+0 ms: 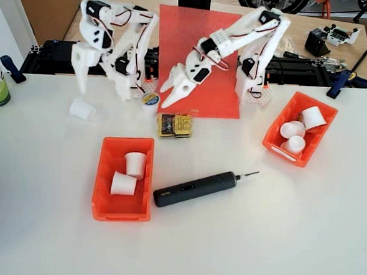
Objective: Sort the coffee pods, blue into left, red into right
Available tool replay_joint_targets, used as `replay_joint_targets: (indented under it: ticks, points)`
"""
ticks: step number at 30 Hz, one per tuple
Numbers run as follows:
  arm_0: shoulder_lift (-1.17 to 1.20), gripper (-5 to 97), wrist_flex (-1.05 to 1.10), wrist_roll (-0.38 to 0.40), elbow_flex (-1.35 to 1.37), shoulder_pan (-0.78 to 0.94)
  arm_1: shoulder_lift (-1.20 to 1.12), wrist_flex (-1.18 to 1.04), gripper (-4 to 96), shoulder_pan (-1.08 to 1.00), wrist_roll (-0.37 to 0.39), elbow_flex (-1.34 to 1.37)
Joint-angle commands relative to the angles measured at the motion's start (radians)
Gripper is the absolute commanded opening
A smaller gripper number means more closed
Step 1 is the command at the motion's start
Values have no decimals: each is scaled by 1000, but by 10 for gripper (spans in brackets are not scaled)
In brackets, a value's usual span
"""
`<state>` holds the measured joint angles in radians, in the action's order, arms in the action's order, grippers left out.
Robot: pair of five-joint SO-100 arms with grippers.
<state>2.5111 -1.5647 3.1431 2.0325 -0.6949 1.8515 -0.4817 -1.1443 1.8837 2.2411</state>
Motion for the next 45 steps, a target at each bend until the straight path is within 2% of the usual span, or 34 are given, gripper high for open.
replay_joint_targets:
  ticks: [1,6,10,13,19,27,30,40,45]
  points:
    - [5,414,51,160,11,-95,-83,35,313,-18,8,-104]
    - [5,414,83,199,49,-172,-160,57,376,-25,-6,-160]
    - [17,418,229,206,166,-198,-190,57,399,-28,-15,-170]
    - [8,414,336,206,235,-199,-221,71,405,-35,-40,-176]
    - [-28,414,364,221,238,-204,-336,114,403,-67,-95,-252]
    - [-60,402,457,325,321,-239,-420,77,318,-71,-98,-325]
    - [-81,401,457,373,322,-249,-419,54,316,-72,-109,-330]
    - [-112,397,537,440,391,-245,-419,25,204,-80,-101,-325]
    - [-118,397,549,440,391,-241,-408,29,212,-84,-129,-342]
